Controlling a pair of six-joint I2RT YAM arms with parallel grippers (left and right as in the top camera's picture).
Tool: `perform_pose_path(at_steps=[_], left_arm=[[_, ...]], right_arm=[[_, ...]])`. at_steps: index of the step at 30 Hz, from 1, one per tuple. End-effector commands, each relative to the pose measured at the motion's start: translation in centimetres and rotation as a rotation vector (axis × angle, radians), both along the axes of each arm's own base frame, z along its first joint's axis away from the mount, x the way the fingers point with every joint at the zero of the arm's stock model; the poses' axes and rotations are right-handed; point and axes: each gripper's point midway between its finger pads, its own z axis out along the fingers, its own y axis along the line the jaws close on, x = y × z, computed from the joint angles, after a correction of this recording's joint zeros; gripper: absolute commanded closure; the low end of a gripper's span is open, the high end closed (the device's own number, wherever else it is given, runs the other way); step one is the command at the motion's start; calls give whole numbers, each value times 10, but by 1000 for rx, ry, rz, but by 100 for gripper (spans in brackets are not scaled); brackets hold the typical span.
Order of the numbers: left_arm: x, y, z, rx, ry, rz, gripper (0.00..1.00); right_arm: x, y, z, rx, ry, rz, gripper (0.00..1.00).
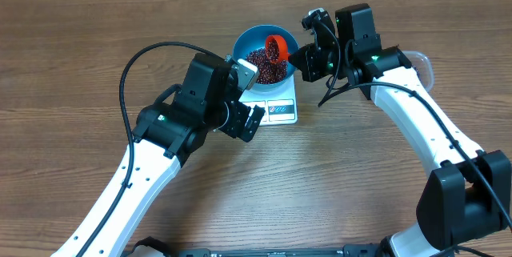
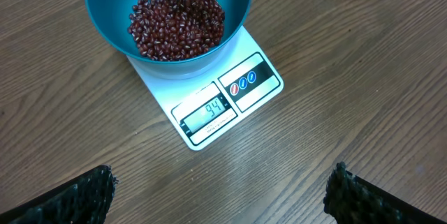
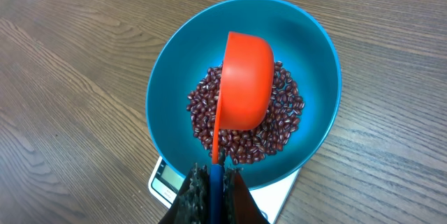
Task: Scoop item into bowl and weigh 150g on scale
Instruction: 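Tip the scoop to pour beans into the teal bowl, then hold the scoop tipped over the bowl and shake out beans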
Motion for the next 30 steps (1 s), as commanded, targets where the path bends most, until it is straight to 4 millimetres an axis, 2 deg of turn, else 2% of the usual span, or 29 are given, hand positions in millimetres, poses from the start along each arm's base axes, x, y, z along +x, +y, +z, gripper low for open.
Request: perform_pose_path(at_steps=[1, 20, 30], left_arm=[[0, 0, 4, -3, -14, -17, 0], [0, 0, 4, -3, -14, -17, 0], [0, 0, 4, -3, -14, -17, 0]], right_arm=[[4, 0, 30, 16, -67, -2, 96], [-1, -1, 25, 8, -41, -1, 96], [5, -17, 17, -64, -35, -78, 96]])
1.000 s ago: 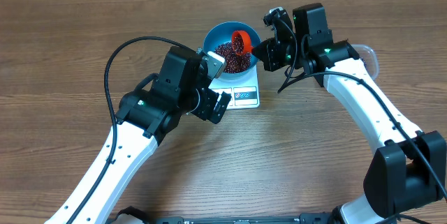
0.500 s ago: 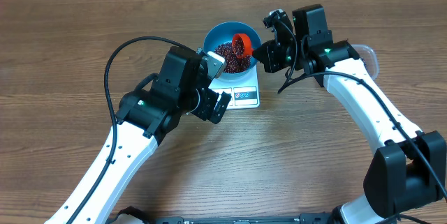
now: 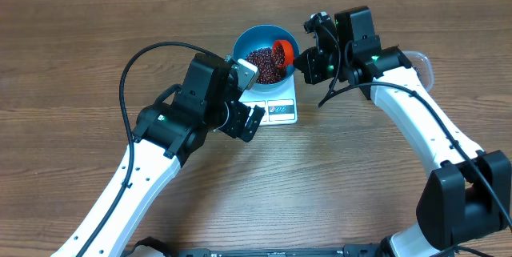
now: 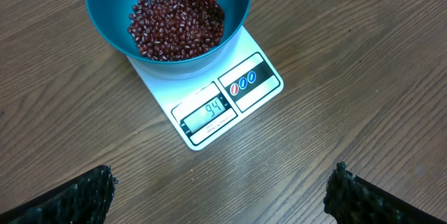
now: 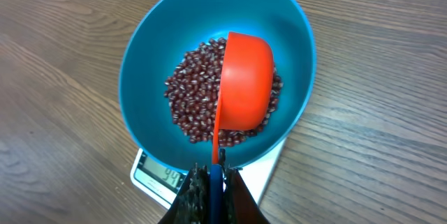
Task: Scoop item into bowl and weigh 150g on scale
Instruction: 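Hold the scoop tipped over the bowl and shake out beans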
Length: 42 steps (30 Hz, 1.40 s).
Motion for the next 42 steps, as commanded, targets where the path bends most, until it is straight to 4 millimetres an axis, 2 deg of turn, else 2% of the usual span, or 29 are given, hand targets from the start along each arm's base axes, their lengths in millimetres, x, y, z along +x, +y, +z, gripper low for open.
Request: perform_pose_path(at_steps=[1, 14, 20, 23, 24, 29, 32, 35, 38, 42], left_arm=[[0, 0, 4, -3, -14, -18, 0], [0, 0, 4, -3, -14, -17, 0], [0, 0, 4, -3, -14, -17, 0], [0, 0, 4, -3, -14, -17, 0], [0, 0, 4, -3, -14, -18, 0], [0, 0, 4, -3, -14, -17, 0], [0, 0, 4, -3, -14, -17, 0], [0, 0, 4, -3, -14, -17, 0], [0, 0, 4, -3, -14, -17, 0], [0, 0, 4, -3, -14, -17, 0]], right_arm=[[7, -4, 28, 1, -71, -24, 96], [7, -2, 30, 2, -80, -10, 96], [6, 0, 49, 0, -154, 22, 96], [-2, 13, 56, -33, -210, 106, 96], [-4, 19, 56, -45, -223, 134, 96], [-4, 21, 53, -113, -261, 159, 96], [1, 20, 57, -99, -268, 116, 96], [-4, 25, 55, -117, -280, 174, 96], [0, 21, 56, -114, -270, 119, 96], [-6, 23, 53, -127, -270, 178, 96]])
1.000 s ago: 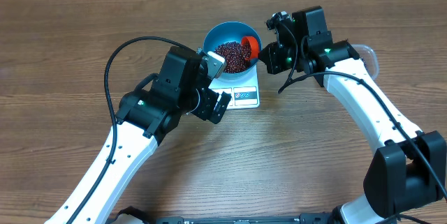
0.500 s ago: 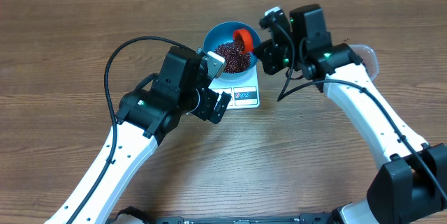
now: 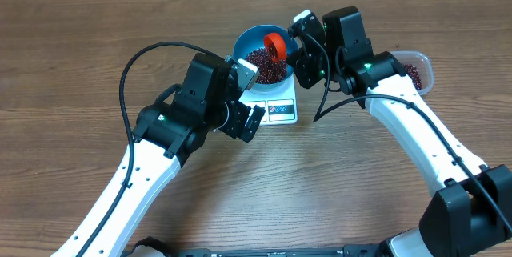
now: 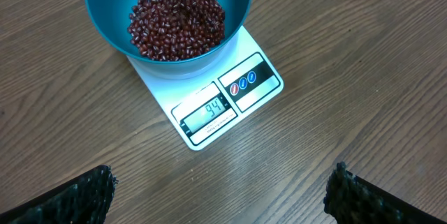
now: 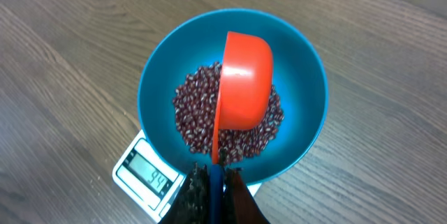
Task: Scoop item into bowl and weigh 150g on scale
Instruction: 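Hold the scoop tipped over the bowl and shake out beans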
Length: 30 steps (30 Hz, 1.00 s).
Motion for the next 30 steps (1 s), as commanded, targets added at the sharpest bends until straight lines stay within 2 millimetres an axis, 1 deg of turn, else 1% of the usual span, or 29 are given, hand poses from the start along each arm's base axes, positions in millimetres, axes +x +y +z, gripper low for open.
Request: perform_pose_path(at_steps=[1, 3, 5, 9, 22, 24, 26, 27, 29, 30], left_arm=[[0, 0, 4, -3, -14, -17, 0], [0, 0, 4, -3, -14, -17, 0], [0, 0, 4, -3, -14, -17, 1], [0, 0, 4, -3, -14, -17, 0], [0, 0, 4, -3, -14, -17, 0], [0, 0, 4, -3, -14, -18, 0], [0, 0, 4, -3, -14, -17, 1], [0, 0, 4, -3, -14, -17, 0], [0, 0, 4, -3, -14, -17, 0], [0, 0, 4, -3, -14, -17, 0]], right_arm=[[6, -1, 27, 12, -64, -27, 96], [6, -1, 27, 15, -58, -34, 96], [1, 3, 26, 8, -63, 20, 96], [4, 0, 27, 22, -53, -29, 96], [4, 0, 27, 28, -47, -35, 96], [2, 4, 28, 42, -42, -14, 96], [-9, 14, 29, 48, -53, 106, 96], [-8, 12, 28, 30, -64, 106, 97], [0, 4, 27, 7, -68, 39, 96], [8, -5, 27, 0, -67, -54, 96]])
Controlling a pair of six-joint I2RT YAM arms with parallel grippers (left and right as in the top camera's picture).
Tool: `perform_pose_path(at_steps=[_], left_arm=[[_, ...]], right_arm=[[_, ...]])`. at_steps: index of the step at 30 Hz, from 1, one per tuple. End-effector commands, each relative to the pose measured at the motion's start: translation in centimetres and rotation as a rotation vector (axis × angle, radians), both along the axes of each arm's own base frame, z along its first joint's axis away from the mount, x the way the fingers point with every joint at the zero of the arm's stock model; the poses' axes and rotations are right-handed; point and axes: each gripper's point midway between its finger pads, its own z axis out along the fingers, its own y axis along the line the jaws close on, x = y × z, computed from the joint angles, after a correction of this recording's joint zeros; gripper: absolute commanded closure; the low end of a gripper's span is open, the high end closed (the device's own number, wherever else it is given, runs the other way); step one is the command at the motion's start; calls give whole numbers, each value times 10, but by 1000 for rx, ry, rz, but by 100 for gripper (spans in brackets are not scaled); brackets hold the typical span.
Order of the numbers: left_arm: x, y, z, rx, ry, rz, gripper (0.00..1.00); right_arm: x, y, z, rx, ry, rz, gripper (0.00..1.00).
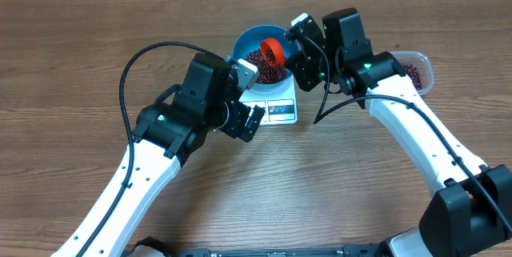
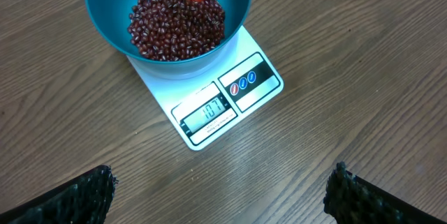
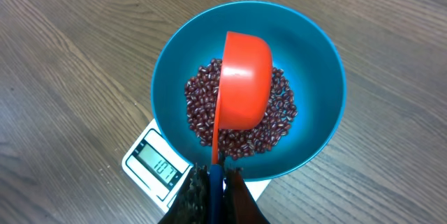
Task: Scoop item into bowl and weigh 150g on scale
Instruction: 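Hold the scoop tipped over the bowl and shake out beans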
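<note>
A blue bowl of dark red beans stands on a white scale whose display reads 107. My right gripper is shut on the handle of an orange scoop, which hangs tipped over the bowl; beans still show in its mouth. My left gripper is open over bare wood in front of the scale, holding nothing; the overhead view shows it just left of the scale's front.
A clear container with more red beans sits at the far right behind my right arm. A black cable loops off my left arm. The tabletop is brown wood all round.
The scale reading has gone from 94 to 107. The scoop has shifted slightly over the bowl and more beans lie in it. My left gripper has not moved.
The scoop was tipped over the bowl with the scale at 94. It then sat lower at the bowl's right side, still 94. Later it was over the bowl's middle, reading 94. Now the display shows 107.
</note>
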Motion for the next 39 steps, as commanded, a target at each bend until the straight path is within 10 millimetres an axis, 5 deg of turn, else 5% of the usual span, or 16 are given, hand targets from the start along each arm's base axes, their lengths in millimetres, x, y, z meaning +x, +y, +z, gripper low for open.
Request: perform_pose_path(at_steps=[1, 5, 16, 20, 24, 27, 31, 34, 39], left_arm=[[0, 0, 4, -3, -14, -18, 0], [0, 0, 4, -3, -14, -17, 0], [0, 0, 4, -3, -14, -17, 0], [0, 0, 4, -3, -14, -17, 0], [0, 0, 4, -3, -14, -17, 0], [0, 0, 4, -3, -14, -17, 0], [0, 0, 4, -3, -14, -17, 0], [0, 0, 4, -3, -14, -17, 0], [0, 0, 4, -3, -14, -17, 0]], right_arm=[[18, -12, 29, 1, -75, -135, 96], [2, 2, 25, -19, -81, 26, 96], [9, -4, 24, -38, -83, -58, 96], [-6, 10, 23, -43, -96, 101, 96], [6, -1, 24, -50, -93, -32, 96], [-9, 12, 21, -80, -120, 147, 96], [9, -3, 23, -97, -123, -28, 96], [-11, 12, 18, -123, -143, 185, 96], [3, 2, 21, -121, -137, 41, 97]])
